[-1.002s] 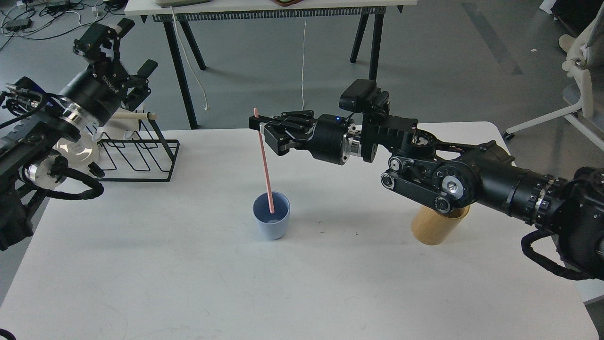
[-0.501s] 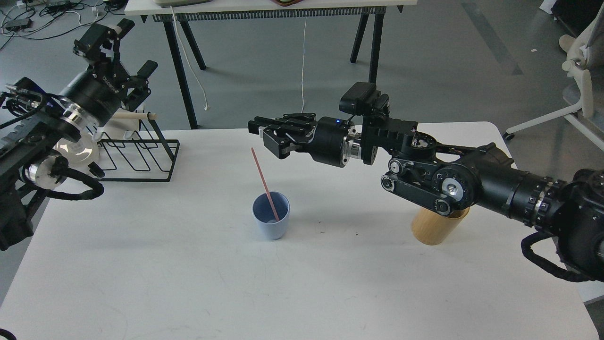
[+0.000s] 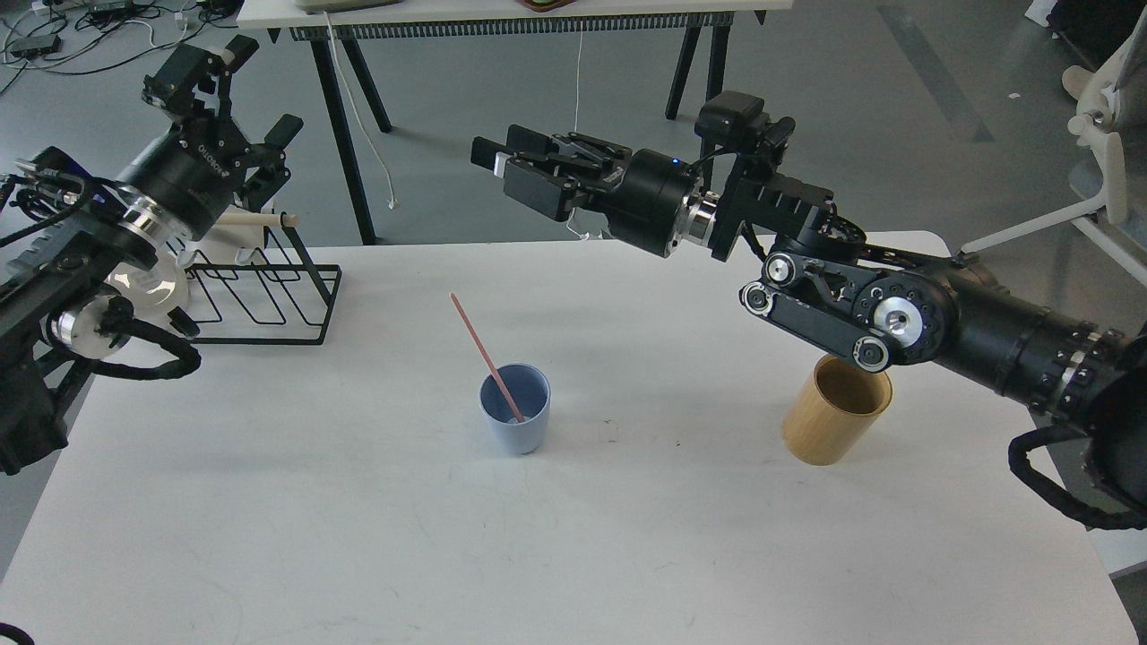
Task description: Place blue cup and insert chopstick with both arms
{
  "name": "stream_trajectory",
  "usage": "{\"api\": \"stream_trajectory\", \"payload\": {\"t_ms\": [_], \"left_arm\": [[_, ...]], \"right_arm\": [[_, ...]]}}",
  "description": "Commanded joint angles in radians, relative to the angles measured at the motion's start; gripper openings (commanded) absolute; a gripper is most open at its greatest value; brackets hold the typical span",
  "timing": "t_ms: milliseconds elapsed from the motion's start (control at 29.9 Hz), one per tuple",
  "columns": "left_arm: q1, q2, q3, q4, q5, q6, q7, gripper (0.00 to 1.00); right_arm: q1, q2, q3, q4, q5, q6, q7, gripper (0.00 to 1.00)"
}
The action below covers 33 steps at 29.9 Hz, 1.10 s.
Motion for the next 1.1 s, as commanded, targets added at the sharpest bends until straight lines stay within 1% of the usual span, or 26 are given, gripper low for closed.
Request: {"api": "stream_trajectory", "payload": {"t_ms": [0,167,234,301,401,535,668,768,869,1069], "left_arm": [[-0.001,-0.002,0.001,-0.006,0.000,0.000,0.000,0.98],[0.000,-0.022,0.013,-0.008,0.003,0.000,0.000,0.98],[0.006,-0.024,0.013,-0.009,0.002,0.000,0.000,0.98],[0.028,-0.027,0.002,-0.011,0.002,-0.002,0.000,0.98],[0.037,-0.028,-0.001,-0.011,0.002,-0.005,0.000,0.98],[0.046,-0.022,-0.001,-0.011,0.002,-0.005,0.000,0.98],[0.068,-0.018,-0.002,-0.011,0.002,-0.006,0.000,0.98],[0.068,-0.016,-0.002,-0.011,0.002,-0.006,0.000,0.98],[0.066,-0.015,-0.005,-0.011,0.002,-0.006,0.000,0.98],[0.066,-0.021,-0.039,-0.011,0.002,-0.006,0.000,0.98]], "right_arm": [[-0.031,-0.073,0.091,0.029,0.118,-0.011,0.000,0.98],[-0.158,-0.169,0.312,0.094,0.299,0.005,0.000,0.98],[-0.219,-0.200,0.369,0.140,0.391,0.006,0.000,0.98],[-0.279,-0.228,0.407,0.191,0.513,0.020,0.000,0.98],[-0.374,-0.272,0.428,0.262,0.754,0.083,0.000,0.98],[-0.463,-0.312,0.457,0.283,0.937,0.159,0.000,0.98],[-0.537,-0.312,0.495,0.273,0.973,0.306,0.000,0.98],[-0.563,-0.312,0.536,0.262,0.974,0.368,0.000,0.98],[-0.569,-0.312,0.567,0.257,0.974,0.388,0.000,0.99],[-0.569,-0.294,0.598,0.208,0.983,0.385,0.000,0.99]]}}
